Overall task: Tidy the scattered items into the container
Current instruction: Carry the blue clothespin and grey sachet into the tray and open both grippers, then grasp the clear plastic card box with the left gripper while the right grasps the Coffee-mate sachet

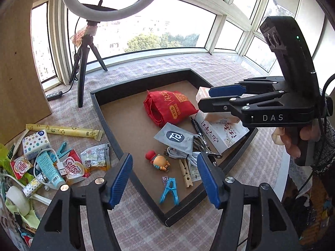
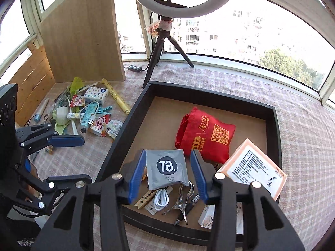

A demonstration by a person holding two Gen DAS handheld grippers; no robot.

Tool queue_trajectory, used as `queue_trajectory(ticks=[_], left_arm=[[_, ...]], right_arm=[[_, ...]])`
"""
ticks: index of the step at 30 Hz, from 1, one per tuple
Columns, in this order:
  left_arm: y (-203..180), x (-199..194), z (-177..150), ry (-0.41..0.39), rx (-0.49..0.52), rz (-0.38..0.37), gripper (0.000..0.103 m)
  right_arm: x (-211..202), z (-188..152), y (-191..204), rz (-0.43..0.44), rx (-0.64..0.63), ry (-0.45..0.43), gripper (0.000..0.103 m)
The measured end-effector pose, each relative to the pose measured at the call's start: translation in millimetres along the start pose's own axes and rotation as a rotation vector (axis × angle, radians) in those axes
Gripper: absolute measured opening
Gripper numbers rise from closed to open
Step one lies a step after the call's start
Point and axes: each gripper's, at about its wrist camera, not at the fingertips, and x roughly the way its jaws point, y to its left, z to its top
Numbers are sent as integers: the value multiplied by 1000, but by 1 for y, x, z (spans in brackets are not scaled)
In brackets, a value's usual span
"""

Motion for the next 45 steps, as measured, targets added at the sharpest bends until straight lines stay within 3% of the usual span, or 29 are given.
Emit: queue_trajectory(ticks=[8, 14, 20, 22, 27, 34, 36, 39, 42, 45], left_arm=[[19, -20, -20, 0, -53, 57, 54], [60, -60, -60, -16, -145, 141, 54], [118, -117, -126, -7, -254, 291, 54], [137, -135, -148, 2, -283, 333, 57], [183, -168, -190, 51, -313, 430, 58], [227, -183, -218, 81, -311, 425, 61], [236, -180, -222, 98, -297, 417, 61], [248, -172, -224, 132, -256, 405, 62], [258, -162, -222, 156, -204, 380, 65], [267, -151, -218, 186, -161, 369, 66]], right_arm=[[12, 4, 28, 73, -37, 16, 45], [19, 4, 70, 180, -78, 30, 45], [31, -3, 138, 301, -187, 69, 45], [36, -5, 166, 336, -250, 85, 50], [46, -11, 238, 400, -407, 102, 53], [77, -10, 316, 461, -516, 133, 53], [88, -10, 334, 444, -556, 138, 54], [105, -13, 356, 404, -636, 138, 63], [119, -15, 370, 352, -711, 136, 63], [129, -16, 376, 355, -754, 157, 63]])
